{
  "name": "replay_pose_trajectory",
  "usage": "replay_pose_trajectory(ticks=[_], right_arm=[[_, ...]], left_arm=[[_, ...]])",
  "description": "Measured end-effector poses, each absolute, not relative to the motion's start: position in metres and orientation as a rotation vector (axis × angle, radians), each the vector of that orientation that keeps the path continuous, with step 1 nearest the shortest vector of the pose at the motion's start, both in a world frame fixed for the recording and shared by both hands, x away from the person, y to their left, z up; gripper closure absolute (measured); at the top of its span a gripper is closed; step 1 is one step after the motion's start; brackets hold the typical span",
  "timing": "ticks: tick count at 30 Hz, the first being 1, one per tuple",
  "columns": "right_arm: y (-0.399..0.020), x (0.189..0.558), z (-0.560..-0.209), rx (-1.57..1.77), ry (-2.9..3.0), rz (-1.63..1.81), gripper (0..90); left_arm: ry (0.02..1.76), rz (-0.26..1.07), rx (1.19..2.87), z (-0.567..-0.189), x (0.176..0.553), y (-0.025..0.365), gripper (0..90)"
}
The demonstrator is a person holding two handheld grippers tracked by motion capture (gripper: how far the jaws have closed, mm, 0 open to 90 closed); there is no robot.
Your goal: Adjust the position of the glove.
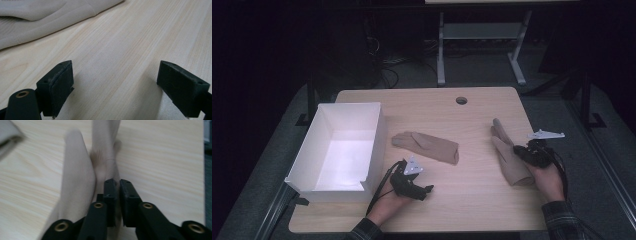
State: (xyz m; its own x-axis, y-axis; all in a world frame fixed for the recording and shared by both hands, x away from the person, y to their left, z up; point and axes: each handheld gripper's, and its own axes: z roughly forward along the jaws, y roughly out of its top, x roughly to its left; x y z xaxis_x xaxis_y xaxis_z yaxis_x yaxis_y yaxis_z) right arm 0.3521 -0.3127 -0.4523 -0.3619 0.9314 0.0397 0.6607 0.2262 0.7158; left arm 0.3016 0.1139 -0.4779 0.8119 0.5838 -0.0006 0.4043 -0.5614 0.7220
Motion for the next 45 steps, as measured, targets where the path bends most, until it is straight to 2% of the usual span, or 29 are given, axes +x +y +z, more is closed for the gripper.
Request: replay_pose_trajectory(ticks=[2, 8, 9, 10, 11, 12, 17, 29, 45], right_arm=[[-0.316, 0.353, -0.455, 1.493, 2.102, 0.870, 76.7], [-0.325, 0.347, -0.446, 1.487, 2.057, 0.891, 73.4], [-0.326, 0.345, -0.444, 1.474, 2.055, 0.899, 74.2], [-0.326, 0.342, -0.440, 1.460, 2.065, 0.928, 80.2], [-0.326, 0.342, -0.440, 1.460, 2.065, 0.928, 80.2], [-0.323, 0.342, -0.440, 1.439, 2.108, 0.958, 84.8], [-0.311, 0.345, -0.448, 1.379, 2.216, 0.951, 89.4], [-0.304, 0.351, -0.462, 1.365, 2.322, 0.917, 90.0], [-0.242, 0.338, -0.463, 1.197, 2.539, 0.988, 90.0]], left_arm=[[0.723, 0.308, 2.242, -0.478, 0.302, 0.114, 13.2], [0.723, 0.308, 2.242, -0.478, 0.302, 0.114, 13.2], [0.723, 0.308, 2.242, -0.478, 0.302, 0.114, 13.2], [0.723, 0.308, 2.242, -0.478, 0.302, 0.114, 13.2], [0.723, 0.308, 2.242, -0.478, 0.302, 0.114, 13.2], [0.723, 0.309, 2.243, -0.478, 0.302, 0.114, 13.1], [0.724, 0.309, 2.242, -0.478, 0.301, 0.114, 13.1], [0.724, 0.309, 2.243, -0.478, 0.301, 0.114, 13.1], [0.729, 0.306, 2.240, -0.478, 0.301, 0.113, 13.1]])
